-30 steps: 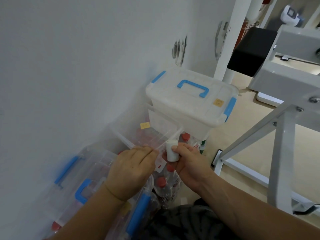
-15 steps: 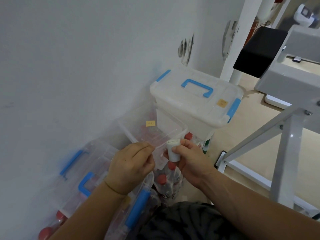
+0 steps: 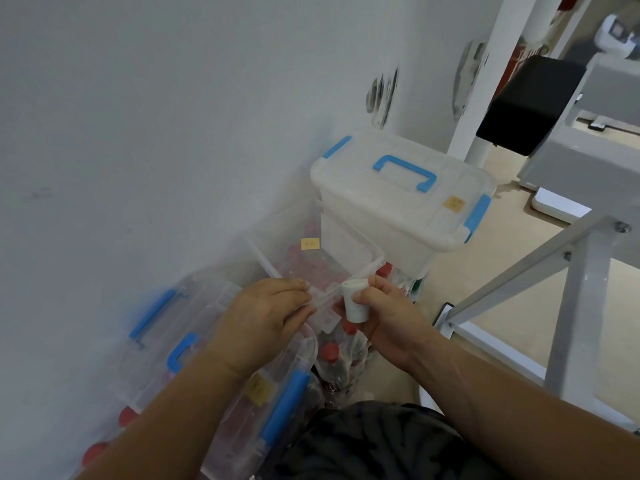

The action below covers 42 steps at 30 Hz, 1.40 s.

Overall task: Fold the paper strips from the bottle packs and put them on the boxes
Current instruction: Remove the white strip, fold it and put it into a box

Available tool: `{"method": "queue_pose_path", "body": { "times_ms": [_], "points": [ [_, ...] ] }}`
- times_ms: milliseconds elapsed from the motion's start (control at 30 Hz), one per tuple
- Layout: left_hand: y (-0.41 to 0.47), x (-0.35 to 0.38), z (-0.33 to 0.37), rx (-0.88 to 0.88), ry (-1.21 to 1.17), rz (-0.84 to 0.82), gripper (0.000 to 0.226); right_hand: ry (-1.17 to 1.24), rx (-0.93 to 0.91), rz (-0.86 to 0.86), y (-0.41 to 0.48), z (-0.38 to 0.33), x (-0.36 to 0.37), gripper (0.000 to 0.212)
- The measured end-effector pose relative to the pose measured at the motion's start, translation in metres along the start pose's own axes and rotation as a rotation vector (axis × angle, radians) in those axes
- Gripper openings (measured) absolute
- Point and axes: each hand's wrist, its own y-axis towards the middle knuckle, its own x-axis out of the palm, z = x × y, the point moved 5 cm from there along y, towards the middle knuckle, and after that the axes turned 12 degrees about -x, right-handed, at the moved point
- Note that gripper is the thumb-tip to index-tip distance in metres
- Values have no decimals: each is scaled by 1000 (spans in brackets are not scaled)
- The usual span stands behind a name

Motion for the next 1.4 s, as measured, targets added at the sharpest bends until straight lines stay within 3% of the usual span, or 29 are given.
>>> {"method": "queue_pose_path", "body": {
  "times_ms": [200, 400, 700, 867, 1033, 1200, 1333, 1400],
  "points": [
    [-2, -3, 10, 9, 73, 135, 24, 53, -23, 30, -7, 1, 5, 16],
    [6, -14, 14, -116, 2, 226, 27, 116, 12, 79, -15, 3, 10, 18],
    [28, -34, 22, -236, 7, 262, 29, -177, -69, 146, -16, -9, 13, 25],
    [47, -67, 22, -454, -59, 396, 16, -295, -37, 153, -14, -15, -1, 17],
    [46, -98, 31, -572, -153, 523, 13, -438, -64, 147, -14, -25, -11, 27],
    [17, -128, 26, -871, -419, 721, 18, -637, -121, 101, -12, -37, -10, 25],
    [-14, -145, 21, -1086, -587, 887, 16, -686, -169, 166, -17, -42, -9, 19],
    [-33, -149, 15, -1167, -725, 971, 17, -760, -271, 161, -25, -48, -2, 25]
  ]
}}
